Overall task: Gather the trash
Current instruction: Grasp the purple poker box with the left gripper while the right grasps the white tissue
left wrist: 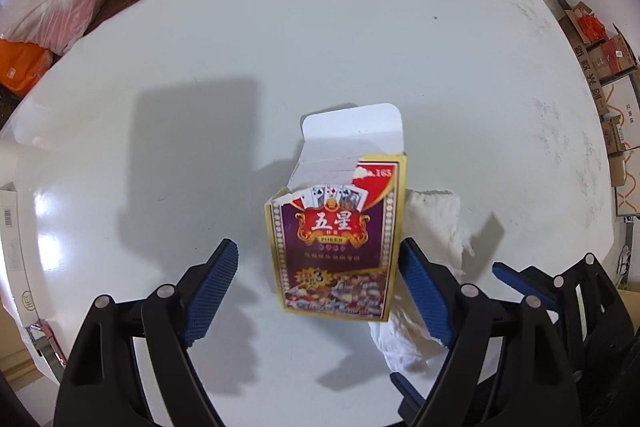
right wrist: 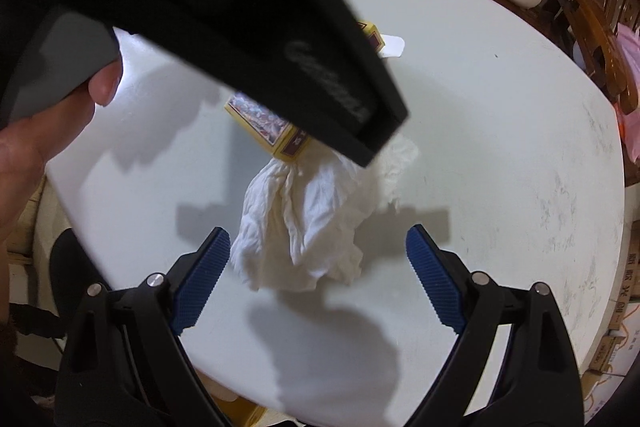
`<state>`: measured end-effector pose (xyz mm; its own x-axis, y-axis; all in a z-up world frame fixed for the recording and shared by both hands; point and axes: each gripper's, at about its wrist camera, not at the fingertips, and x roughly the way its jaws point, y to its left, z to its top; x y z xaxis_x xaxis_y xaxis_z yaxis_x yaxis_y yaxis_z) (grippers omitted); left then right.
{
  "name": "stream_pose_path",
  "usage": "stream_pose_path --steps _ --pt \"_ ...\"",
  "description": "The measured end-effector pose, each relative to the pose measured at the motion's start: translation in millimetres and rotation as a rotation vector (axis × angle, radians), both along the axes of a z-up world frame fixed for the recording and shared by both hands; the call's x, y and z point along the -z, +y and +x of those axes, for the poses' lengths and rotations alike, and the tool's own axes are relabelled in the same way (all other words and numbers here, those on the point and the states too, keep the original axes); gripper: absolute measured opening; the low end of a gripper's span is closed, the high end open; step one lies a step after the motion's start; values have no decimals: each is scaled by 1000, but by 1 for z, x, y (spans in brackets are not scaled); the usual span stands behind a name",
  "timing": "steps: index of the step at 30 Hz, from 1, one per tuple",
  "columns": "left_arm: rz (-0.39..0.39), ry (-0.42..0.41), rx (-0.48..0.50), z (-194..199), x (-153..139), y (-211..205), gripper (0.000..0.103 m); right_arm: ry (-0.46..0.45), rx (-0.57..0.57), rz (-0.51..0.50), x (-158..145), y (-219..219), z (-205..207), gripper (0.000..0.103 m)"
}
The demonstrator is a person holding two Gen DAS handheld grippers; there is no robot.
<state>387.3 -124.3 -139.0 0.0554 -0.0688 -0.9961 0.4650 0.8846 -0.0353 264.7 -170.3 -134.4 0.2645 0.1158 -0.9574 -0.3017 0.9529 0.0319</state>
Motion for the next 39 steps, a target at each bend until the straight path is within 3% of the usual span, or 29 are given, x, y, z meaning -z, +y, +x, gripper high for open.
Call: stream_pose_path --steps 6,12,23,25,29,39 --pt "-14 31 -33 13 18 8 80 -9 15 -3 9 0 7 86" --pt "-35 40 -52 21 26 14 80 -45 26 3 12 4 2 76" --pt "-77 52 -82 30 27 29 80 -79 35 24 8 7 0 41" --pt "-84 57 -90 19 27 32 78 -81 38 25 8 7 -3 36" --pt "-80 50 -85 18 25 35 62 -80 31 28 11 1 -1 28" --pt "-78 33 -92 13 23 47 61 -94 14 -17 8 3 -17 22"
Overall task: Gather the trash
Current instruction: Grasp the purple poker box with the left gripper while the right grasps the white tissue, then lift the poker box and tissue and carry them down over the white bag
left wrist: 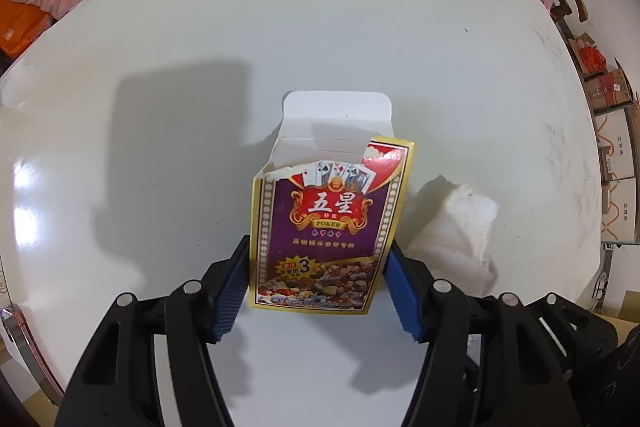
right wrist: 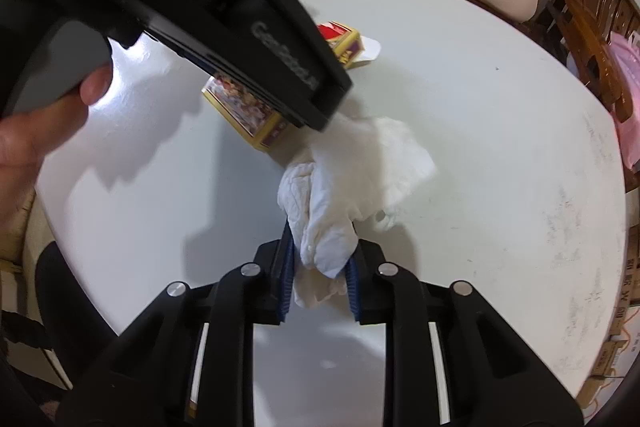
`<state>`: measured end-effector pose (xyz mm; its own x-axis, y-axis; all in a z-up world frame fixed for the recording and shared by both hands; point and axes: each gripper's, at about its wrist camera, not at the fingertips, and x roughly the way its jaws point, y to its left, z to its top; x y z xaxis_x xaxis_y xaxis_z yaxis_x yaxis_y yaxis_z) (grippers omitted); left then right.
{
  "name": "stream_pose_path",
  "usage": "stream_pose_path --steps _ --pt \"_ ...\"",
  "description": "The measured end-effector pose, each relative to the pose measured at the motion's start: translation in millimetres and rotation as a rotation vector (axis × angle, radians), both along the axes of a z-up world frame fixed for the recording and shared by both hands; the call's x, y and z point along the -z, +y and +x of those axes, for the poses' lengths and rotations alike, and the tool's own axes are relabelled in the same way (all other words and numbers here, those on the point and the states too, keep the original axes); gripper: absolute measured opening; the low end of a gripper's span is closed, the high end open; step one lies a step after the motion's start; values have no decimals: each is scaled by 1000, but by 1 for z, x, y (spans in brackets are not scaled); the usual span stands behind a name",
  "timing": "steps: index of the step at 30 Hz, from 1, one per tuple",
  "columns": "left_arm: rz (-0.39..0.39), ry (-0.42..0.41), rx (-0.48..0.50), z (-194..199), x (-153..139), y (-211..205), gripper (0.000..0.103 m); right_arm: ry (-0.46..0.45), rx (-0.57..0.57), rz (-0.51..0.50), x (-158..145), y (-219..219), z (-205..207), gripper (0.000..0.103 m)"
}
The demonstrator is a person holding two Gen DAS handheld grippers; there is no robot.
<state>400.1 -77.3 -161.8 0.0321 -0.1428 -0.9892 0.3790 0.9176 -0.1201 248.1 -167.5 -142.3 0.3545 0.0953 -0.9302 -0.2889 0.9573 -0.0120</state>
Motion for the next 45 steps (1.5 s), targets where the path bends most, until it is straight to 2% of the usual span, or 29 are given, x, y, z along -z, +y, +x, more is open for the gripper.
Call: stream_pose_path --steps 9,19,22,32,45 --pt "14 -40 -6 -37 -21 6 61 -20 41 -3 -14 -13 -4 21" --pt "11 -98 21 -71 -59 9 61 -50 57 -14 -39 -3 -32 21" --pt "15 -112 26 -93 -67 7 61 -54 60 -8 -43 -2 -43 21" --pt "5 -132 43 -156 -73 19 61 -73 39 -3 -54 7 -82 21" --pt "-6 -217 60 -247 -69 39 61 -85 3 14 -51 25 -147 21"
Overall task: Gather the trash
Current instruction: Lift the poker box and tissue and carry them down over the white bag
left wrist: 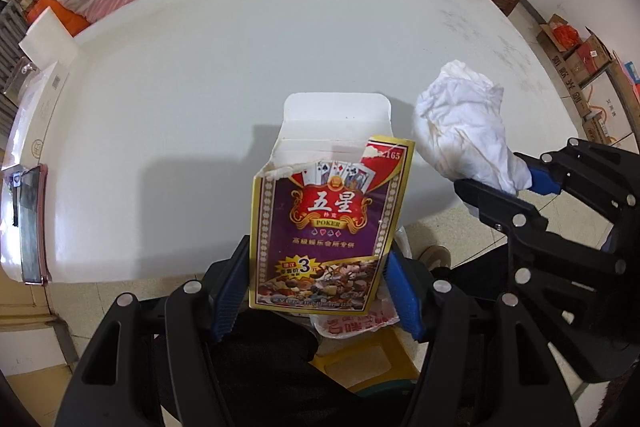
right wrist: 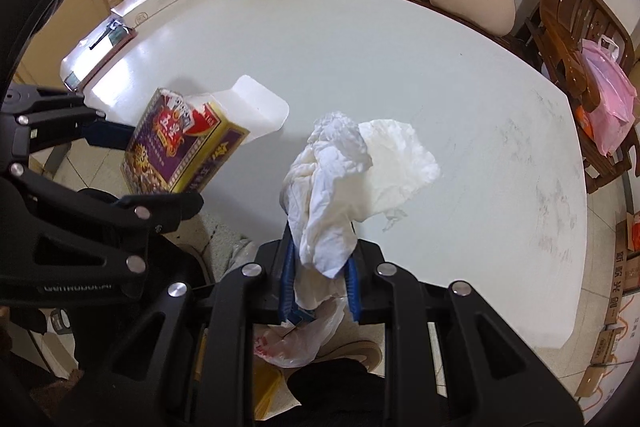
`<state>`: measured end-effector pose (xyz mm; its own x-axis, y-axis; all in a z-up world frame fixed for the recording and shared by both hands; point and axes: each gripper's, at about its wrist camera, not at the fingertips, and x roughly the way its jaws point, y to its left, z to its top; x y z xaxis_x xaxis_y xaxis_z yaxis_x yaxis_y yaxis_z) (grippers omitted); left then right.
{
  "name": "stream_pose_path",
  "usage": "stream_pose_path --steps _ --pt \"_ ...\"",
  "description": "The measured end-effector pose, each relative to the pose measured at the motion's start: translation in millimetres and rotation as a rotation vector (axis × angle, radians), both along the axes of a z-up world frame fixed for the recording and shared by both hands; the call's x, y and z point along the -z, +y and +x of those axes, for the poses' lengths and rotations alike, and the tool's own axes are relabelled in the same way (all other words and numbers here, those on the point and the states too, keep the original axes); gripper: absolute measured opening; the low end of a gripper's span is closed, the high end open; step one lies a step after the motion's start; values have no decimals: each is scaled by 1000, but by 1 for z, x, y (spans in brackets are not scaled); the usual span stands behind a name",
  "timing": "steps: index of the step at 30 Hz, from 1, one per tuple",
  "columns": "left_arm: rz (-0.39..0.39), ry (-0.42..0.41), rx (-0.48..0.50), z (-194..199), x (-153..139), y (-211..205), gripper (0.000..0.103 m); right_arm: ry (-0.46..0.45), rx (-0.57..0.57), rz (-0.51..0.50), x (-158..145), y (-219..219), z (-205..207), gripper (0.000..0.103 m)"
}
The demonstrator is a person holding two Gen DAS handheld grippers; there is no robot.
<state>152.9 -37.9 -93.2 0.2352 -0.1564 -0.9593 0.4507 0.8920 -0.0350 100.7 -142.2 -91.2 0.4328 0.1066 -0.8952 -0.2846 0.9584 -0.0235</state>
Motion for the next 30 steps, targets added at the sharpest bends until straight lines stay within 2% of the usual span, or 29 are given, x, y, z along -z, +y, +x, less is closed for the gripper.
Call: stream_pose_path --steps 9,14,20,30 --pt "-11 -18 32 -36 9 -3 61 -10 -9 -18 2 2 -38 21" --pt "-19 -5 49 -49 22 -2 61 2 10 -23 15 -2 -52 21" --pt "-10 22 52 -65 50 4 61 44 7 -13 41 3 -65 21" --pt "-35 126 37 -81 106 16 61 100 -2 4 79 8 -81 21"
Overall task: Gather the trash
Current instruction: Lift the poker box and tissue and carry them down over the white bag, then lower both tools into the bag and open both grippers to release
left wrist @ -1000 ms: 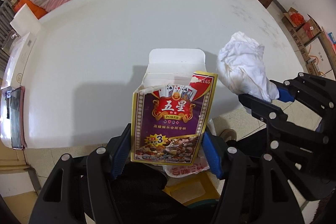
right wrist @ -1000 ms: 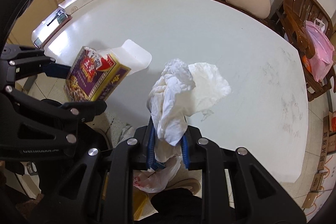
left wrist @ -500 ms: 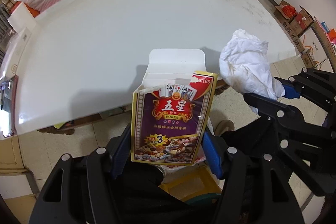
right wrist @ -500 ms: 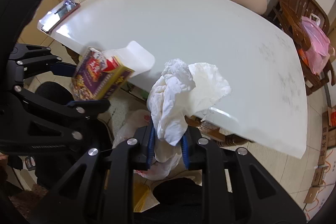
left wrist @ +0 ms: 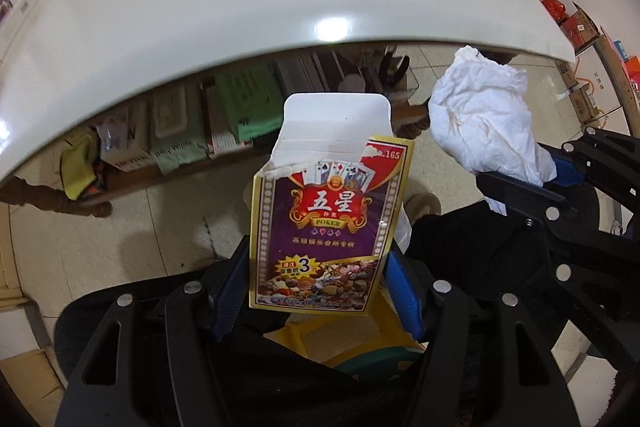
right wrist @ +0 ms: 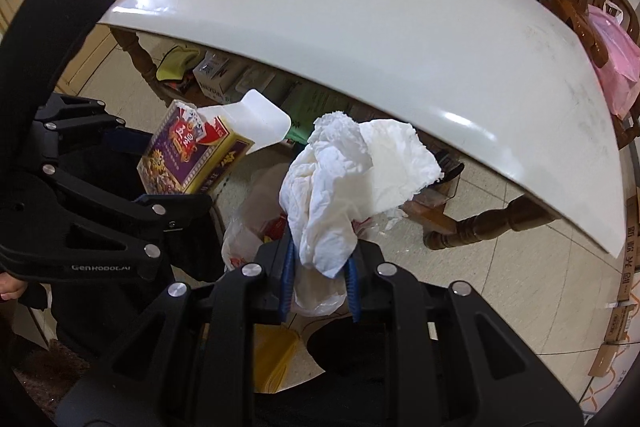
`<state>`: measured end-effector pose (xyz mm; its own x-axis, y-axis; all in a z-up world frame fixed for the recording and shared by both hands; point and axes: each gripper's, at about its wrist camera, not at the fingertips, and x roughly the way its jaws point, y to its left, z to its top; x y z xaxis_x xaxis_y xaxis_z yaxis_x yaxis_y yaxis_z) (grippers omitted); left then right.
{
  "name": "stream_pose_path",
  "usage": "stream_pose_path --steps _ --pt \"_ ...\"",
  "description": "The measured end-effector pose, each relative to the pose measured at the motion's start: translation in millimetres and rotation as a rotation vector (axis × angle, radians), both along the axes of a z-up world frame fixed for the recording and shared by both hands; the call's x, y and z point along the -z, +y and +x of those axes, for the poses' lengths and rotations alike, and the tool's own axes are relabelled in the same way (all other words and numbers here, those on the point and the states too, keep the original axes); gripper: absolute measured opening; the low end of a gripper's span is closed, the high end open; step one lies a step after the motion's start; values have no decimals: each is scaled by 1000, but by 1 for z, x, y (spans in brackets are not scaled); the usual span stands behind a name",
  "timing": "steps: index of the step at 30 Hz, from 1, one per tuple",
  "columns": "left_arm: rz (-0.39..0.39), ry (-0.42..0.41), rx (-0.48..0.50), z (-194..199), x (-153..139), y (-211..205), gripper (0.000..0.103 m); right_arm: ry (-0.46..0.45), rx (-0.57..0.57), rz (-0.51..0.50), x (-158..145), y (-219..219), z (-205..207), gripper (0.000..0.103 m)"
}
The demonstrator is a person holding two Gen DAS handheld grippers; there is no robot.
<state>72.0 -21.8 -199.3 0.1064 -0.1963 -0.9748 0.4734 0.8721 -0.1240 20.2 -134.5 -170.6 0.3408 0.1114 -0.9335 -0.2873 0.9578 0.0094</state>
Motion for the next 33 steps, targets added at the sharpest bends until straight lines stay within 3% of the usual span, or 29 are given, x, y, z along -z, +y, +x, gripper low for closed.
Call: stream_pose_path --steps 18,33 --pt "27 208 -27 7 109 -10 61 115 37 8 81 -9 17 21" --pt "114 288 -30 24 178 -19 61 259 95 31 171 -16 38 22"
